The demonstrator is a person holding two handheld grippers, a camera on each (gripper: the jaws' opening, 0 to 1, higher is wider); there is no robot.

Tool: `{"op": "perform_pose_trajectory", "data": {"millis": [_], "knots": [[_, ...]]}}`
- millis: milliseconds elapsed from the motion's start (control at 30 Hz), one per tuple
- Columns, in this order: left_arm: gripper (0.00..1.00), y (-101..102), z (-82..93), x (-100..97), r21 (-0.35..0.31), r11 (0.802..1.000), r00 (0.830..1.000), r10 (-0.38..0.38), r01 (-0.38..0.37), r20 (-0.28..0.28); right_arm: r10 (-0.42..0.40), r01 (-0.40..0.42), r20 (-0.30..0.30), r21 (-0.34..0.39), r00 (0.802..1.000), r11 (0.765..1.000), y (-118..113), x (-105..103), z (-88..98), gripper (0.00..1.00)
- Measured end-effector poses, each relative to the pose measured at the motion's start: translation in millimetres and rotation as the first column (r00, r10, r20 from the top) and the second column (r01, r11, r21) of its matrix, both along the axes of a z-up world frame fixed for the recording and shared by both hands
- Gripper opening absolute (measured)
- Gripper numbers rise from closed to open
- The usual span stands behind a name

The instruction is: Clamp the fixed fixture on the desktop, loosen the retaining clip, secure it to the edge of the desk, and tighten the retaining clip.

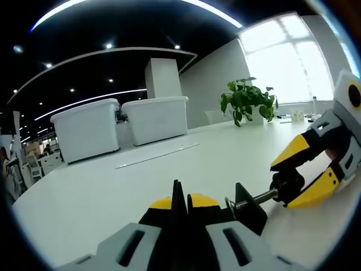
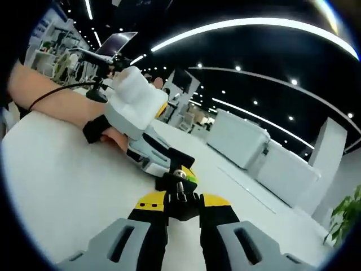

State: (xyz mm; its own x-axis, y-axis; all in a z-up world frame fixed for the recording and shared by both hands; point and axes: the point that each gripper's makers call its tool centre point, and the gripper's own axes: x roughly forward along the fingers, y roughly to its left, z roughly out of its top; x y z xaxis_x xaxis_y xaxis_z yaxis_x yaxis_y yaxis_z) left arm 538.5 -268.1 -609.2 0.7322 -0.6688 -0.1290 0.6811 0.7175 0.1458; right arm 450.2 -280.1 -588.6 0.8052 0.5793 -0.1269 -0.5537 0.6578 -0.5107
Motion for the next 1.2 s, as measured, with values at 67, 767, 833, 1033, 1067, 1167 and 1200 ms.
{"op": "perform_pose_trajectory", "data": {"millis": [67,767,833,1033,1067,1167,1200], "knots": [[0.07,-0.1,0.3,0.3,0.000,1.000,1.000,0.001,-0.001,0.001,0.000,0.000,0.006,-0.011,1.000,1.000,0.1,-0.1,-0.2,0.20],[0.07,0.6,0.4,-0.5,0.000,1.000,1.000,0.003,-0.003,0.002,0.067,-0.002,0.199,-0.310,0.978,0.951,5.0,0.0,-2.3,0.21],[0.07,0.6,0.2,-0.5,0.000,1.000,1.000,0.003,-0.003,0.001,0.068,0.001,0.204,-0.319,0.977,0.948,5.1,0.2,-1.8,0.21],[0.07,0.4,0.1,-0.4,0.000,1.000,1.000,0.003,-0.003,0.000,0.069,0.004,0.211,-0.327,0.975,0.945,5.6,-0.6,-1.5,0.21],[0.07,0.4,0.1,-0.4,0.000,1.000,1.000,0.003,-0.003,0.000,0.069,0.004,0.211,-0.327,0.975,0.945,5.6,-0.6,-1.5,0.21],[0.07,0.6,-0.1,-0.4,0.000,1.000,1.000,0.003,-0.003,0.000,0.069,0.008,0.217,-0.334,0.974,0.942,5.9,-1.0,-1.3,0.21],[0.07,0.7,-0.2,-0.3,0.000,1.000,1.000,0.004,-0.004,-0.001,0.070,0.010,0.221,-0.339,0.973,0.941,6.2,-1.2,-1.3,0.21]]}}
